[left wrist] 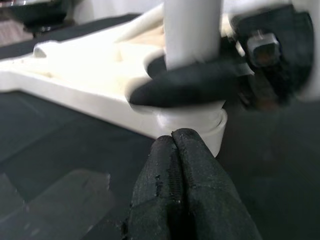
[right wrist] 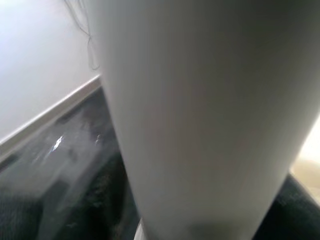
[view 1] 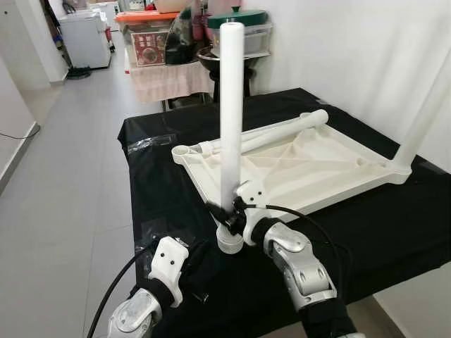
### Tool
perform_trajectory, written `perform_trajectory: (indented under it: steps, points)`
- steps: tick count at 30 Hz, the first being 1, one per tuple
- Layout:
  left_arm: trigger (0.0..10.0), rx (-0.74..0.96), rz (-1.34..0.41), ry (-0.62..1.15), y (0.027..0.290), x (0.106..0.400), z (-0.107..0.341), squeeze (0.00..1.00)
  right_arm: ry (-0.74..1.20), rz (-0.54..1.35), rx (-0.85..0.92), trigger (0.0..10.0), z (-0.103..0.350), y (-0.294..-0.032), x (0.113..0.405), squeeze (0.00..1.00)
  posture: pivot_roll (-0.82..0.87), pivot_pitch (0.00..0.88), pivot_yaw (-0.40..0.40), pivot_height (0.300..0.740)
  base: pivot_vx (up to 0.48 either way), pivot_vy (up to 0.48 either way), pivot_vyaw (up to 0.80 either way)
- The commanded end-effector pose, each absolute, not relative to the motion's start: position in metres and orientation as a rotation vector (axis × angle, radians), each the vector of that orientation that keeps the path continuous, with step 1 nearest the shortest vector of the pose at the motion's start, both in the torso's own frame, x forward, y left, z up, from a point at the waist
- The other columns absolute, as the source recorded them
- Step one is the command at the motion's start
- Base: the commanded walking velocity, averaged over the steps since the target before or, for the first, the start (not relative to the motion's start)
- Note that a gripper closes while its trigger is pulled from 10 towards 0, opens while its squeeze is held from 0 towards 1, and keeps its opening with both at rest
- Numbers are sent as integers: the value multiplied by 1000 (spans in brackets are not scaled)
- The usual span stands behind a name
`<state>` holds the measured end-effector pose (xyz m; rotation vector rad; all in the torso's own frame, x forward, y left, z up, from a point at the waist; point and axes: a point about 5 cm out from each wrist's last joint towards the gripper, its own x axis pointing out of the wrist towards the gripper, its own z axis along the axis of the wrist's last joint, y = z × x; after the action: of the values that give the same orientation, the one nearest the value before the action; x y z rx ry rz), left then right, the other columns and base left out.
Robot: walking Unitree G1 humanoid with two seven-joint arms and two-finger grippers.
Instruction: Building children table
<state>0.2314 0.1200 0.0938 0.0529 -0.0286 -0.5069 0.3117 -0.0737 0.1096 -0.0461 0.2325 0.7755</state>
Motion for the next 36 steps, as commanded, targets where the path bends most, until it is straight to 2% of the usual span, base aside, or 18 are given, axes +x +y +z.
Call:
perform_trajectory:
  steps: [1, 3, 4, 5, 6, 7, 11, 19, 20, 21, 22, 23, 30, 36]
  points:
    - [10000, 59, -502, -12, 123, 232, 90, 0, 214, 895, 3, 10000, 118, -64, 310, 1000, -43, 0, -1, 740, 0, 0, 0]
    - [10000, 59, -502, -12, 123, 232, 90, 0, 214, 895, 3, 10000, 118, -64, 310, 1000, -43, 0, -1, 740, 0, 0, 0]
    - [10000, 58, -510, -10, 122, 232, 90, 0, 138, 1070, -46, 10000, 134, -67, 311, 1000, -33, 0, -8, 740, 0, 0, 0]
    - [10000, 58, -510, -10, 122, 232, 90, 0, 138, 1070, -46, 10000, 134, -67, 311, 1000, -33, 0, -8, 740, 0, 0, 0]
    - [10000, 57, -513, -9, 122, 232, 90, 0, 109, 1183, -105, 10000, 140, -73, 311, 1000, -33, 0, -8, 740, 0, 0, 0]
    - [10000, 57, -515, -9, 121, 232, 89, 0, 120, 1288, -155, 10000, 142, -83, 313, 0, -26, 0, -16, 740, 0, 0, 0]
    - [10000, 56, -516, -10, 121, 232, 89, 0, 157, 1383, -199, 10000, 146, -97, 322, 0, -22, 0, -19, 740, 0, 0, 0]
    - [10000, 71, -522, -10, 120, 229, 89, 0, 237, 1375, -191, 10000, 148, -108, 342, 0, 6, 0, -38, 740, 0, 0, 0]
    - [10000, 80, -529, -9, 120, 226, 89, 0, 268, 1349, -189, 8000, 146, -111, 347, 0, 14, 0, -42, 740, 0, 0, 0]
    - [10000, 80, -529, -9, 120, 226, 89, 0, 268, 1349, -189, 8000, 146, -111, 347, 0, 14, 0, -42, 740, 0, 0, 0]
    - [10000, 90, -536, -9, 119, 224, 90, 0, 293, 1321, -190, 1922, 144, -114, 350, 0, 17, 0, -42, 740, 0, 0, 0]
    - [10000, 106, -545, -5, 119, 222, 90, 0, 319, 1302, -188, 0, 141, -118, 352, 0, 20, 0, -40, 740, 0, 0, 0]
    - [10000, 125, -558, 2, 118, 218, 90, 0, 344, 1280, -175, 0, 138, -126, 352, 0, 17, 0, -35, 740, 0, 0, 0]
    - [10000, 114, -564, 7, 118, 216, 90, 0, 318, 1287, -156, 0, 134, -144, 345, 0, -8, 0, -26, 740, 0, 0, 0]
